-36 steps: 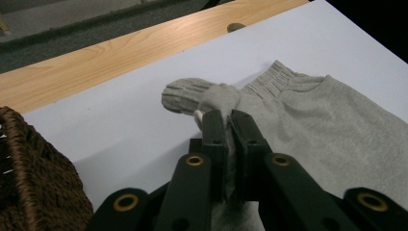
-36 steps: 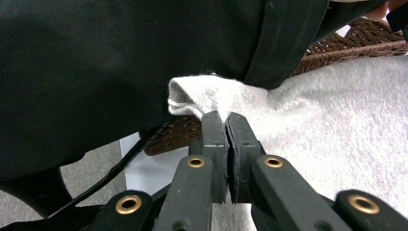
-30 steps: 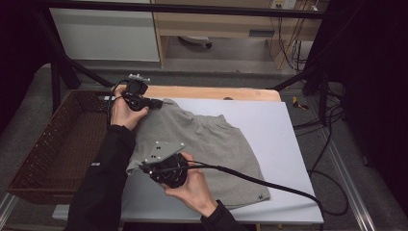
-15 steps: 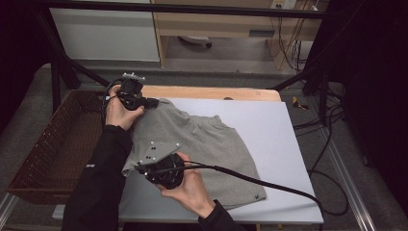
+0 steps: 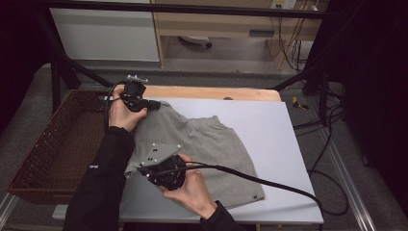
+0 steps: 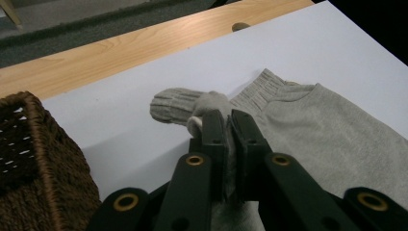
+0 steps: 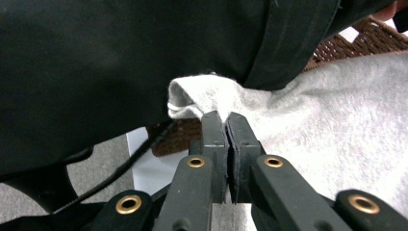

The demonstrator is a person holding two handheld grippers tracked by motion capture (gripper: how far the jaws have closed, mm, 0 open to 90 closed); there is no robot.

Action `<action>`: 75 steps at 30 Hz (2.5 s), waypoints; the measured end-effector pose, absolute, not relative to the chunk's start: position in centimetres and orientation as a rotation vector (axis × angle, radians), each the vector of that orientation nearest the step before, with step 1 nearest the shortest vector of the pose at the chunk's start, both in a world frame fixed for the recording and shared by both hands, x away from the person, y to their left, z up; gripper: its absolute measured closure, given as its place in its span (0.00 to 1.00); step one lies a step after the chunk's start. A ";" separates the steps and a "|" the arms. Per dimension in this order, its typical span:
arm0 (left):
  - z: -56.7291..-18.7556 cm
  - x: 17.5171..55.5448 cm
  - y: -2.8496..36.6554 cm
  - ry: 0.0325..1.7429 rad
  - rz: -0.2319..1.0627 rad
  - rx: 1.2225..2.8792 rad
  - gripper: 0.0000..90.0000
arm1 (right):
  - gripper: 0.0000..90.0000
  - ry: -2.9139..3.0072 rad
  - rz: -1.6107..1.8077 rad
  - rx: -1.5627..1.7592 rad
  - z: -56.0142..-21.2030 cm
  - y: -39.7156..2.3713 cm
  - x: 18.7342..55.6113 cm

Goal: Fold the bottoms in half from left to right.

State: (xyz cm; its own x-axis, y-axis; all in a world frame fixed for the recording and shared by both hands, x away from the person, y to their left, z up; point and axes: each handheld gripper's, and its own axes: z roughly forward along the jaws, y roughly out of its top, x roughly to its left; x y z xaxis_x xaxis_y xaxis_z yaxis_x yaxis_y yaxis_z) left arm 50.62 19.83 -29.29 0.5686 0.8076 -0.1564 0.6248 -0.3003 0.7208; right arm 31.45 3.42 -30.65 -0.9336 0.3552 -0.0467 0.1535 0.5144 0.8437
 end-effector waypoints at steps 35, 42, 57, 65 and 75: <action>-32.6 51.4 14.4 1.082 0.271 2.039 0.95 | 0.98 2.529 1.402 0.604 -34.0 -3.1 31.6; -33.2 51.5 13.1 1.064 0.265 2.042 0.95 | 0.98 2.523 1.392 0.636 -34.4 -4.7 31.5; -34.5 51.9 10.4 1.031 0.255 2.050 0.95 | 0.98 2.511 1.371 0.714 -35.4 -7.8 31.4; -35.3 52.0 8.8 1.008 0.249 2.058 0.95 | 0.98 2.500 1.356 0.748 -35.9 -9.3 31.3; -36.1 52.3 7.1 0.982 0.241 2.079 0.95 | 0.98 2.490 1.343 0.801 -36.8 -11.4 31.2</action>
